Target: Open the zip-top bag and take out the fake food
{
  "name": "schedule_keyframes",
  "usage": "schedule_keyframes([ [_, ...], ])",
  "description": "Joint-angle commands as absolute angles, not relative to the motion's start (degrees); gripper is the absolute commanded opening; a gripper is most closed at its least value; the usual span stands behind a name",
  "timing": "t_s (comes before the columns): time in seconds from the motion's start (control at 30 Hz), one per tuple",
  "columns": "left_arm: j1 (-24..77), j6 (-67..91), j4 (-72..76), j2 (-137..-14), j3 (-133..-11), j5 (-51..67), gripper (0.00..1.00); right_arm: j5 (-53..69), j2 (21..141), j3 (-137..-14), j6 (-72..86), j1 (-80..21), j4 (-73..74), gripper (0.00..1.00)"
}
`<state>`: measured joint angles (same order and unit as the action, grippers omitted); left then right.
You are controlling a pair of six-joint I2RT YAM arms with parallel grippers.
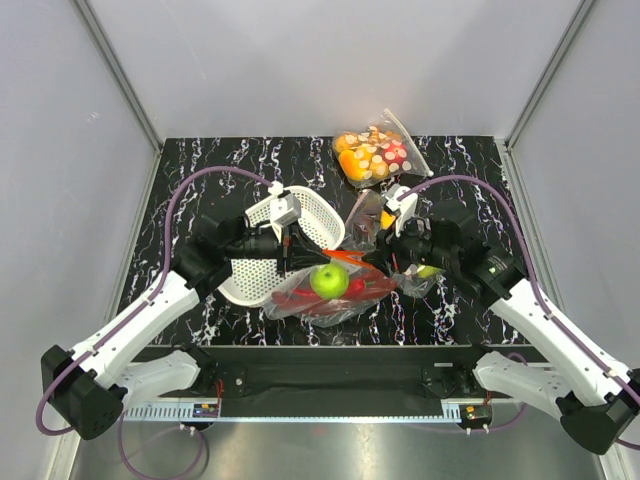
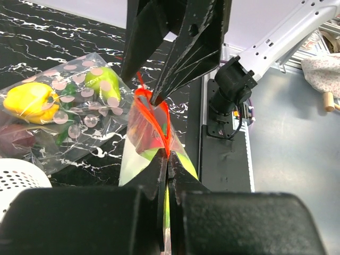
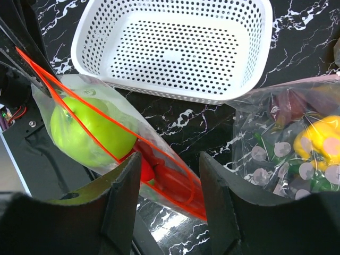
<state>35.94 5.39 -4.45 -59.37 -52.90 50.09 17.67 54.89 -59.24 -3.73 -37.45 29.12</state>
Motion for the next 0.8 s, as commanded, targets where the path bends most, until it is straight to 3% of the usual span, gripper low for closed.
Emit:
schedule_keyframes([
  [0.0,36.4,4.3,-1.6,-59.2,-55.8,52.8,0.00,20.5,55.5,-59.2,-4.7,-37.4,26.4,0.55],
  [0.77,37.0,3.6,-3.8,-59.8,-57.4,55.2,0.00,29.1,58.9,-58.1,-4.9,-37.4,23.5,0.54],
])
